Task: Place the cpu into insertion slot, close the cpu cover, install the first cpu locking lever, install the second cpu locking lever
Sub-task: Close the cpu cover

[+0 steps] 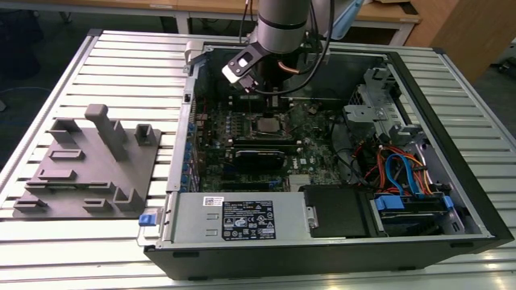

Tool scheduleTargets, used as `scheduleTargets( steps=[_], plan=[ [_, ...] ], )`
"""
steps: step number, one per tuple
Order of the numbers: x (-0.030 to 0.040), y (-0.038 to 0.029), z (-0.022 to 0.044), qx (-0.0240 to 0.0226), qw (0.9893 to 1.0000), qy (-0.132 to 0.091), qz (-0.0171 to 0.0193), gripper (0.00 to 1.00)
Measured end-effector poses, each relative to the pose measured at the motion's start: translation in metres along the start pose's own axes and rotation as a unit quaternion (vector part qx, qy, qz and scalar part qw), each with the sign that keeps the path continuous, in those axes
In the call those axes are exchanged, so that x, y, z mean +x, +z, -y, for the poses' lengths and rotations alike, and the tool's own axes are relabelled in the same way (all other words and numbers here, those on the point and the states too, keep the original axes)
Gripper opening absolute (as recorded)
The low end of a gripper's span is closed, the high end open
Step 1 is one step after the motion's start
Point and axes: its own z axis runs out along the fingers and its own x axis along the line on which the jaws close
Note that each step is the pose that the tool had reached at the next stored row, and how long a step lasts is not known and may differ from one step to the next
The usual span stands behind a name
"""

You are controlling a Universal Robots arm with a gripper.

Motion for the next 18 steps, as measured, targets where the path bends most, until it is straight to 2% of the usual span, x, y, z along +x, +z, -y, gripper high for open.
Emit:
scheduleTargets(
  steps=[5, 18],
  plan=[
    [-0.0001, -0.0001, -0.0001, 0.0002, 0.9999, -0.016, -0.0001, 0.10],
    [-0.0001, -0.0014, -0.0001, 0.0001, 0.9999, -0.016, -0.0001, 0.10]
  ],
)
